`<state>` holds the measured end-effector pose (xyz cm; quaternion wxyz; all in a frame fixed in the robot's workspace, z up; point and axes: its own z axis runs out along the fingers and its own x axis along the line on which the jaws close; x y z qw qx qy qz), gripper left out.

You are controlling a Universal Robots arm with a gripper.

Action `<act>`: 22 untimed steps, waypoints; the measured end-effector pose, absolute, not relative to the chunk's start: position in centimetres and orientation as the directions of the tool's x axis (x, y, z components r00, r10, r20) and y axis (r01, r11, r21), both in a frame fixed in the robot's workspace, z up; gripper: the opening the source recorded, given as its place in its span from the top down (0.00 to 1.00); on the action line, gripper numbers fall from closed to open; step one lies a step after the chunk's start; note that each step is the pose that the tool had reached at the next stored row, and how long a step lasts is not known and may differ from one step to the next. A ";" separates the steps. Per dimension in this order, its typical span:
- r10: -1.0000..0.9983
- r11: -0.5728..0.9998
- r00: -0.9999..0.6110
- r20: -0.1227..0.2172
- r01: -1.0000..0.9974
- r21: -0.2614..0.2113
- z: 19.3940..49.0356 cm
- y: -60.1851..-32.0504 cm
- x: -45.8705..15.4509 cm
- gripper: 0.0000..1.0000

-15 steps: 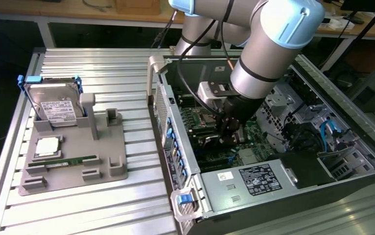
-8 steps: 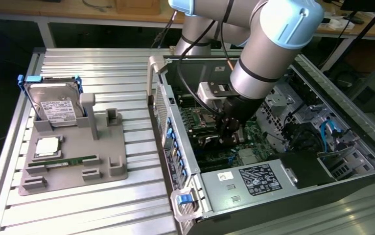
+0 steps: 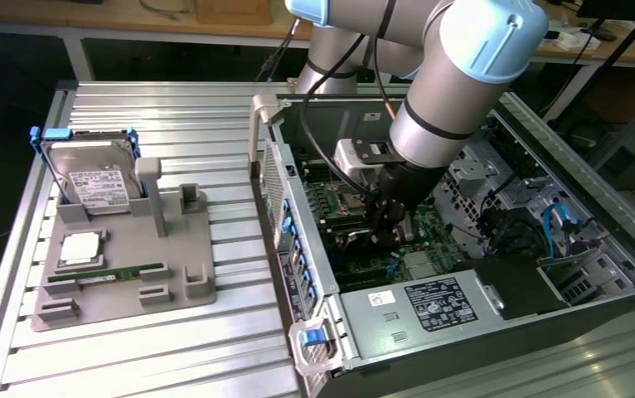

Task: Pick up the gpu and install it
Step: 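Insert the gpu into the slot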

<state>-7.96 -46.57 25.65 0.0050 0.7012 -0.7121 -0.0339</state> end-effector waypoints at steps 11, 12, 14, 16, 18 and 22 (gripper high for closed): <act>-0.999 0.014 -0.017 -0.040 -0.998 0.055 25.6 -46.6 -8.0 0.73; -0.999 0.014 -0.017 -0.040 -0.998 0.055 25.6 -46.6 -8.0 0.73; -0.999 0.014 -0.016 -0.041 -0.998 0.056 25.3 -46.6 -8.0 0.73; -0.999 0.014 -0.017 -0.040 -0.998 0.055 25.3 -46.6 -8.0 0.73; -0.999 0.014 -0.017 -0.040 -0.998 0.055 25.3 -46.6 -8.0 0.73; -0.999 0.014 -0.017 -0.040 -0.998 0.055 25.3 -46.6 -8.0 0.73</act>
